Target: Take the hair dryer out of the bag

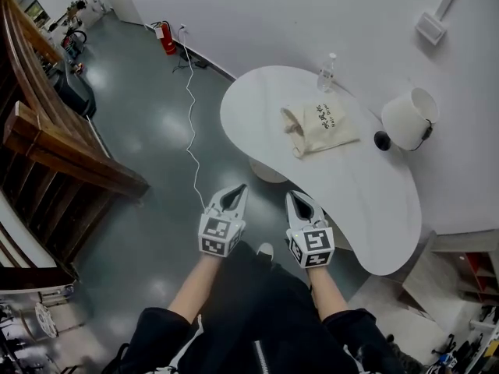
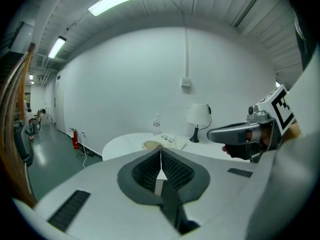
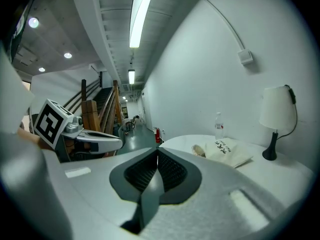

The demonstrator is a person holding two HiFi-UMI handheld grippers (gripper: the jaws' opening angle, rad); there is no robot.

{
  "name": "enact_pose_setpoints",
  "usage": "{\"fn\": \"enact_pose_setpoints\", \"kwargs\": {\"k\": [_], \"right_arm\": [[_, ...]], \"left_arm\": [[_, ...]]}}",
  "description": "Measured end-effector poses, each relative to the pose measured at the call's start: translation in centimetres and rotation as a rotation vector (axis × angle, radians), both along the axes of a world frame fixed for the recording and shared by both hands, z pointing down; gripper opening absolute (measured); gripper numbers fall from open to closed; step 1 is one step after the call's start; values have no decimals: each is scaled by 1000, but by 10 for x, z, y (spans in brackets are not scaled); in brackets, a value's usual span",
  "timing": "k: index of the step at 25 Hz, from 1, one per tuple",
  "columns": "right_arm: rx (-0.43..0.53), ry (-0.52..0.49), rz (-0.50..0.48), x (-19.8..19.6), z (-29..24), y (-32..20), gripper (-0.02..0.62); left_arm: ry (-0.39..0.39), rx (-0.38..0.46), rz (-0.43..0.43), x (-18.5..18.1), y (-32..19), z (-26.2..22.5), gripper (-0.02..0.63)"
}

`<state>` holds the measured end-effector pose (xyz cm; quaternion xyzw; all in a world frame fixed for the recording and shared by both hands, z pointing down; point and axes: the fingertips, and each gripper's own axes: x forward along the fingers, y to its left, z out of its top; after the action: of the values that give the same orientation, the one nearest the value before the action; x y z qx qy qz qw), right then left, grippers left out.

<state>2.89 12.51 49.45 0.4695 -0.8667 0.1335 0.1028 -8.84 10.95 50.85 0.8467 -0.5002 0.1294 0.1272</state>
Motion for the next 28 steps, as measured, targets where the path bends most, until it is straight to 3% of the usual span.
{"fn": "enact_pose_setpoints", "kwargs": {"k": [10,28], "right_arm": [[-4,15,25,12,3,-38,5],[-31,78,144,16,9,-202,5]], "left_arm": [[12,-6,32,19,-47,4,14],[30,-40,214,45,-219,24,14]]}}
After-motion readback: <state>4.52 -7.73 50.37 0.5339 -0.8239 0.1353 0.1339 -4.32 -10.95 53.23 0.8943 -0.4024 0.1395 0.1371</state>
